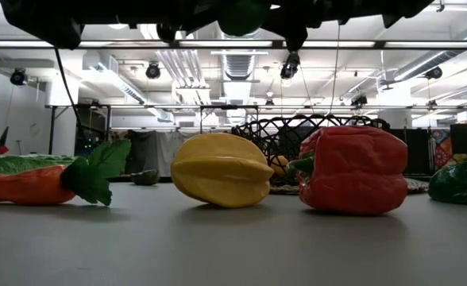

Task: Build produce basket
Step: Put the green lime into the basket

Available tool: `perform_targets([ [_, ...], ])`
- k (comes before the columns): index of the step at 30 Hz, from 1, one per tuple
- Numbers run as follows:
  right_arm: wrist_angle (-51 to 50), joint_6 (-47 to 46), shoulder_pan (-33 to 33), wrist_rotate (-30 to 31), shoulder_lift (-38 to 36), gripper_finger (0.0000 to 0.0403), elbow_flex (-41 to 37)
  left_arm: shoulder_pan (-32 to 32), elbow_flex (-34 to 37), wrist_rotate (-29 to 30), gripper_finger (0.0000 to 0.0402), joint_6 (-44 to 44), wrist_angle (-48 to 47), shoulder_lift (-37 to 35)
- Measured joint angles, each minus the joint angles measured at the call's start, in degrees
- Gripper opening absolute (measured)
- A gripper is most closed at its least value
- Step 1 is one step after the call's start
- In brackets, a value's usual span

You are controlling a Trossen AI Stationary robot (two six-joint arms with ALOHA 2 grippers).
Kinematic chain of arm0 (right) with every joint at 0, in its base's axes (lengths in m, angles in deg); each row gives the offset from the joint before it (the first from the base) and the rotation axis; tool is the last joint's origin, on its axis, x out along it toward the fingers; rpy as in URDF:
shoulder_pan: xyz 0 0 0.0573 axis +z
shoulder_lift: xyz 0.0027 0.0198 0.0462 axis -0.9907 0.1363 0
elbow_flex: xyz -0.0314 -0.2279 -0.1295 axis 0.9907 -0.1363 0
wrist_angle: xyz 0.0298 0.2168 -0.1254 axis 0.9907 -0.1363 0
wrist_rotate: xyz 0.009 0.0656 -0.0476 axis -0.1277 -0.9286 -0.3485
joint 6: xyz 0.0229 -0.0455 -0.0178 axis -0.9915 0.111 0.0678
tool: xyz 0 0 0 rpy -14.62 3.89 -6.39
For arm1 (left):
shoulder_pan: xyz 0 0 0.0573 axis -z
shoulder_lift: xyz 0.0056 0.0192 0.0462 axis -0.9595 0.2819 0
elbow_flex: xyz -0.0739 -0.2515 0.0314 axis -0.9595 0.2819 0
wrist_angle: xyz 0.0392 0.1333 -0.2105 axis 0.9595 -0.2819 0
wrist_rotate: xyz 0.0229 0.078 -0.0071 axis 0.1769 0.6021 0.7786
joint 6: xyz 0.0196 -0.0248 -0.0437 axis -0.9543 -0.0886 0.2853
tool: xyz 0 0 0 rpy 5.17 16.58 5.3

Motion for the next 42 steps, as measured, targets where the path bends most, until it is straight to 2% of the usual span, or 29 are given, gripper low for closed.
perform_targets([
  [7, -3.25, -2.8, -0.71, 0.07, -1.96, 0.0207, 0.02, 0.0, 0.74, 0.45, 0.0322, -1.84, -0.14, -0.24],
  [11, -12.19, -5.93, -2.79, 1.24, -3.67, 0.0207, 2.0, 0.0, 1.85, 1.87, 0.0335, -3.62, -0.22, -1.99],
  [19, -45.25, -9.63, -8.22, 21.46, -2.14, 0.0206, 13.11, -0.02, 3.32, 5.15, 0.0336, -6.62, -2.02, -5.63],
  [22, -53.39, -11.53, -11.69, 25.14, -0.52, 0.0206, 15.9, -0.18, 4.54, 5.2, 0.0336, -6.65, -1.87, -7.3],
  [27, -55.39, -12.18, -18.44, 24.92, 2.58, 0.0205, 16.48, -0.28, 6.21, 5.24, 0.0336, -6.62, -1.8, -9.51],
  [32, -54.71, -12.14, -24.51, 21.07, 7.19, 0.0205, 16.18, -0.28, 6.66, 5.28, 0.0336, -6.62, -1.88, -10.48],
  [42, -52.53, -11.57, -29.57, 21.07, 15.94, 0.0205, 16.7, -0.29, 7.91, 6.55, 0.0336, -7.74, -1.8, -10.73],
])
